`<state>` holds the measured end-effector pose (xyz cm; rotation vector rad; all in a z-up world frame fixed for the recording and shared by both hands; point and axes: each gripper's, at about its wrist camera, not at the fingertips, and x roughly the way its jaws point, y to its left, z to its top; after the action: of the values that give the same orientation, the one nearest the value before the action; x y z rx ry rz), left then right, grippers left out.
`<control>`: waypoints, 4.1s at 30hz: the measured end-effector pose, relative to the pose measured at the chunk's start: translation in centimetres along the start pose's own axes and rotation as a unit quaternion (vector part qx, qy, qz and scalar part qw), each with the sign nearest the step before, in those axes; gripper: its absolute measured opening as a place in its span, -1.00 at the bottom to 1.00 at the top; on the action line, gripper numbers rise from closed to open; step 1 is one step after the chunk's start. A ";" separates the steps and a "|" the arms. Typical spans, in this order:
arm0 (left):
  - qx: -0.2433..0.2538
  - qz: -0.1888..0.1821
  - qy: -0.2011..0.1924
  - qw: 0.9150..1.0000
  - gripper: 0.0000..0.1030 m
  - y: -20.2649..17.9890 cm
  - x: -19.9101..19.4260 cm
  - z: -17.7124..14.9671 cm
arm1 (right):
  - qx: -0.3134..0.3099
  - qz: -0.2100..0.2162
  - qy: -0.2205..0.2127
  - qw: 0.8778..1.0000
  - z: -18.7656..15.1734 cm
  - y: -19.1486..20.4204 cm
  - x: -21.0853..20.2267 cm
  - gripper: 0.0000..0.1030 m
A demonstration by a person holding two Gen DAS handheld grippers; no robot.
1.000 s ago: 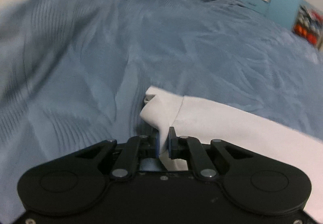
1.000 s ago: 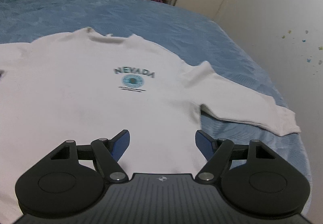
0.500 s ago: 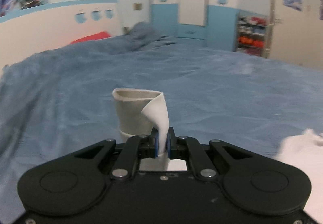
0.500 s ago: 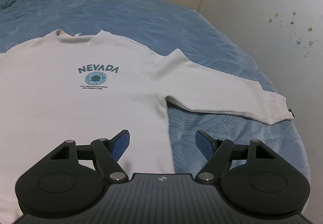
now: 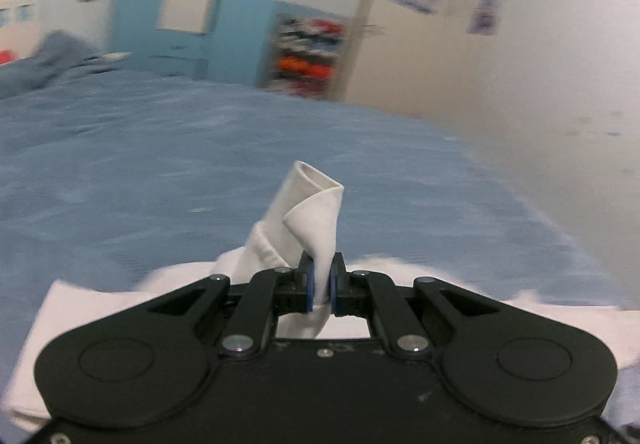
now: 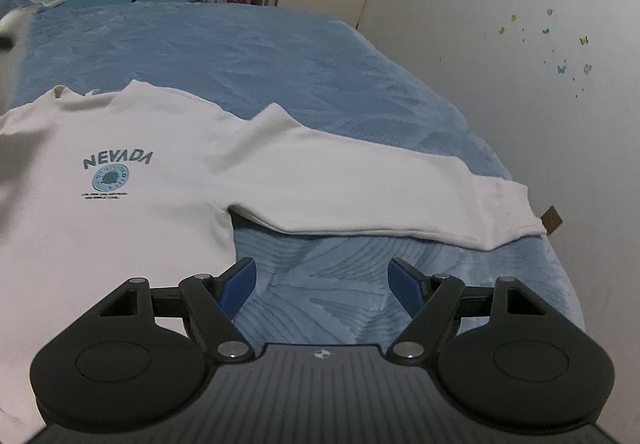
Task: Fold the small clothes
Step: 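Lift the cuff with the left tool, fold it across the body, release, then reach the right tool to the other sleeve and close on it, then lift the sleeve with the right tool and fold it across the body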
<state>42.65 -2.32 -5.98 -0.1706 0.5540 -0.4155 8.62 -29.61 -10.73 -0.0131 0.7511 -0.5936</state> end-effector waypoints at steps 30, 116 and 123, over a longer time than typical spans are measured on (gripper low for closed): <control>0.081 0.159 0.154 0.972 -0.03 13.7 -6.0 -13.6 | 0.000 0.156 -0.010 0.988 6.4 14.1 7.3 0.71; 0.066 0.209 0.181 0.959 0.01 10.2 -5.0 -15.4 | 0.465 -0.052 -0.046 0.883 -1.7 -28.0 17.9 -0.82; 0.070 0.227 0.161 0.958 0.01 12.2 -6.9 -14.5 | 0.372 -0.034 -0.090 0.923 1.5 -22.8 14.1 -0.83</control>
<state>33.55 10.95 -18.15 0.1642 0.8578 -0.0303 6.29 -56.16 -13.68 0.6049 0.3098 -0.9023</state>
